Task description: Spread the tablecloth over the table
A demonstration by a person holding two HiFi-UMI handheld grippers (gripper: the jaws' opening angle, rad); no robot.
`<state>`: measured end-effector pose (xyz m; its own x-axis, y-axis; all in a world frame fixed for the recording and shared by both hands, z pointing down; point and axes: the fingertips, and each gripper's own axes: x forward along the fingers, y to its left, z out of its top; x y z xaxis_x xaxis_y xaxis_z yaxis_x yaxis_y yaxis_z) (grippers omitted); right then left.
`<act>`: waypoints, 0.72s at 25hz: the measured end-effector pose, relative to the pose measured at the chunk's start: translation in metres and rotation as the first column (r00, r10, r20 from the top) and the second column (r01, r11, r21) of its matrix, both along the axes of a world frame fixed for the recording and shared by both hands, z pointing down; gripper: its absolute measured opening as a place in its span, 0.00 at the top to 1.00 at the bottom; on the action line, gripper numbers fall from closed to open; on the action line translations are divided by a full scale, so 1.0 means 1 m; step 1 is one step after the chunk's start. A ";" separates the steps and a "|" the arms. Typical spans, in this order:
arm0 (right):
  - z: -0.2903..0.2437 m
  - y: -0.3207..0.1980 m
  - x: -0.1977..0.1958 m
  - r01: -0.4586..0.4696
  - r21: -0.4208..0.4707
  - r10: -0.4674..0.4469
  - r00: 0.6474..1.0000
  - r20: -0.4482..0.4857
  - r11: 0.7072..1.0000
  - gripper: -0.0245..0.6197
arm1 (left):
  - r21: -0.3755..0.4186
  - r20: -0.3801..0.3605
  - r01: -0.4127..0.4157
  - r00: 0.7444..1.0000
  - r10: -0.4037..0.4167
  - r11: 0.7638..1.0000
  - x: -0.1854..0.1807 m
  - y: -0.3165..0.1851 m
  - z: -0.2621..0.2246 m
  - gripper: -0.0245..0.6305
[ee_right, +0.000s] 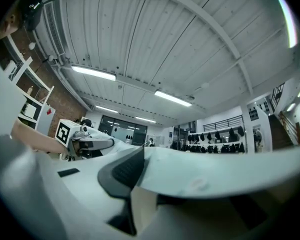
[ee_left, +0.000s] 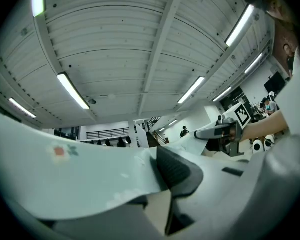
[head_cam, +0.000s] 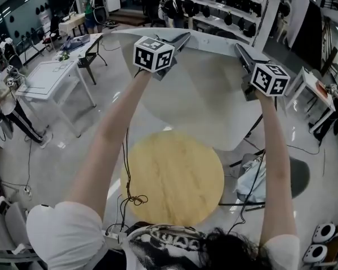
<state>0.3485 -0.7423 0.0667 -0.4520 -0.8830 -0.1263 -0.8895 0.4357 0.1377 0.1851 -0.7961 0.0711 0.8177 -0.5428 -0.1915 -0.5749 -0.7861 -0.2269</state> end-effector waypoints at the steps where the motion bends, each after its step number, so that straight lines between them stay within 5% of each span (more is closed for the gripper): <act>1: -0.003 -0.004 0.004 0.004 0.004 -0.004 1.000 0.001 1.000 0.85 | 0.003 0.001 0.005 1.000 -0.005 1.000 0.004 -0.003 -0.003 0.84; 10: 0.058 -0.014 0.006 0.059 -0.081 -0.051 0.994 0.094 0.995 0.85 | -0.075 0.036 0.031 0.999 -0.029 0.997 0.003 -0.006 0.047 0.84; 18: 0.131 0.033 -0.028 0.065 -0.186 -0.040 0.990 0.134 0.980 0.85 | -0.172 0.068 0.022 0.998 -0.011 0.985 -0.031 0.040 0.119 0.84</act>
